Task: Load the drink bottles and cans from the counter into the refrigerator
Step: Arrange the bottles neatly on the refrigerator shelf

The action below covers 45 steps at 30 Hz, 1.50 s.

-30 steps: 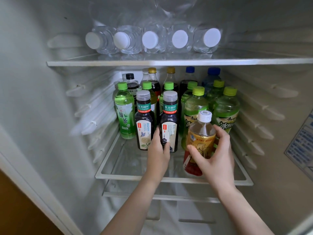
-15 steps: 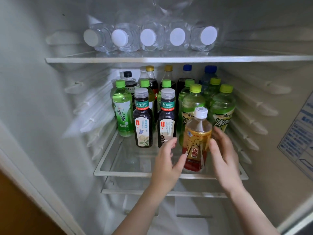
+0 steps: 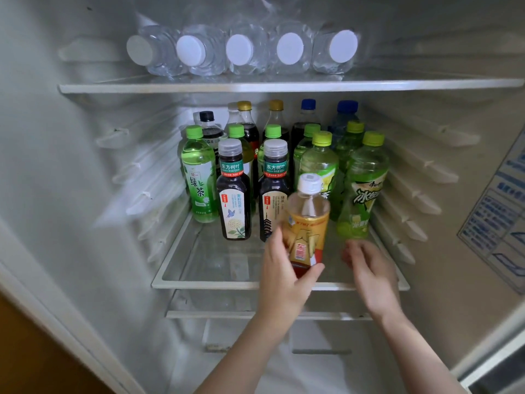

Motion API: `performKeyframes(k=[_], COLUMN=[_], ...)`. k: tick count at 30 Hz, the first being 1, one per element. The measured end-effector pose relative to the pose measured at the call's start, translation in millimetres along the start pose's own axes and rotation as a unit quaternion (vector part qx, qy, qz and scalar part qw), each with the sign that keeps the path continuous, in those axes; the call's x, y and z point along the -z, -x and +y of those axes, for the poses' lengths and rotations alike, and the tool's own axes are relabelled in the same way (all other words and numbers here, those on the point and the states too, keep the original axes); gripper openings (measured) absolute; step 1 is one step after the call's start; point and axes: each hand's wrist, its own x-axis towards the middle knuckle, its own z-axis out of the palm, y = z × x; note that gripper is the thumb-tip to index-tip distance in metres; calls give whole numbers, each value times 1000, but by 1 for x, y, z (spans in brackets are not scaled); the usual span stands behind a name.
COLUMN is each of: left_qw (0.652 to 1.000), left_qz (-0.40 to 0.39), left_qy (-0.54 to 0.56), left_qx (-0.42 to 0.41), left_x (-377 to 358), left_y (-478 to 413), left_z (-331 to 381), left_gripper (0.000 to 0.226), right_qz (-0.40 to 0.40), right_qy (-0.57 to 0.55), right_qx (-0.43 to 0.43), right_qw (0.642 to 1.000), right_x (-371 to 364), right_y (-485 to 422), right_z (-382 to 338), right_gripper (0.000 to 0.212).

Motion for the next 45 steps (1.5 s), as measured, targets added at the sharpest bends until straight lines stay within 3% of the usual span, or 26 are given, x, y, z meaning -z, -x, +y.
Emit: performKeyframes(k=[4, 10, 15, 18, 23, 45], left_qw=[997, 984, 968, 952, 949, 963], left_qz=[77, 166, 204, 217, 213, 212], left_qy=[-8, -61, -138, -198, -209, -149], left_qx=[15, 31, 54, 81, 106, 74], left_x=[47, 107, 123, 118, 113, 118], left_y=[3, -1, -19, -30, -44, -64], left_z=[-22, -48, -55, -53, -54, -61], left_gripper=[92, 87, 79, 84, 90, 88], right_qz=[6, 27, -12, -17, 18, 30], right_qy=[87, 176, 263, 291, 279, 316], right_qx=[39, 51, 17, 3, 11, 25], right_qw=[995, 983, 964, 957, 960, 948], right_x=[-2, -12, -38, -53, -65, -69], right_y=[6, 14, 11, 5, -7, -35], right_z=[-3, -14, -28, -35, -39, -24], right_gripper=[9, 13, 36, 58, 71, 65])
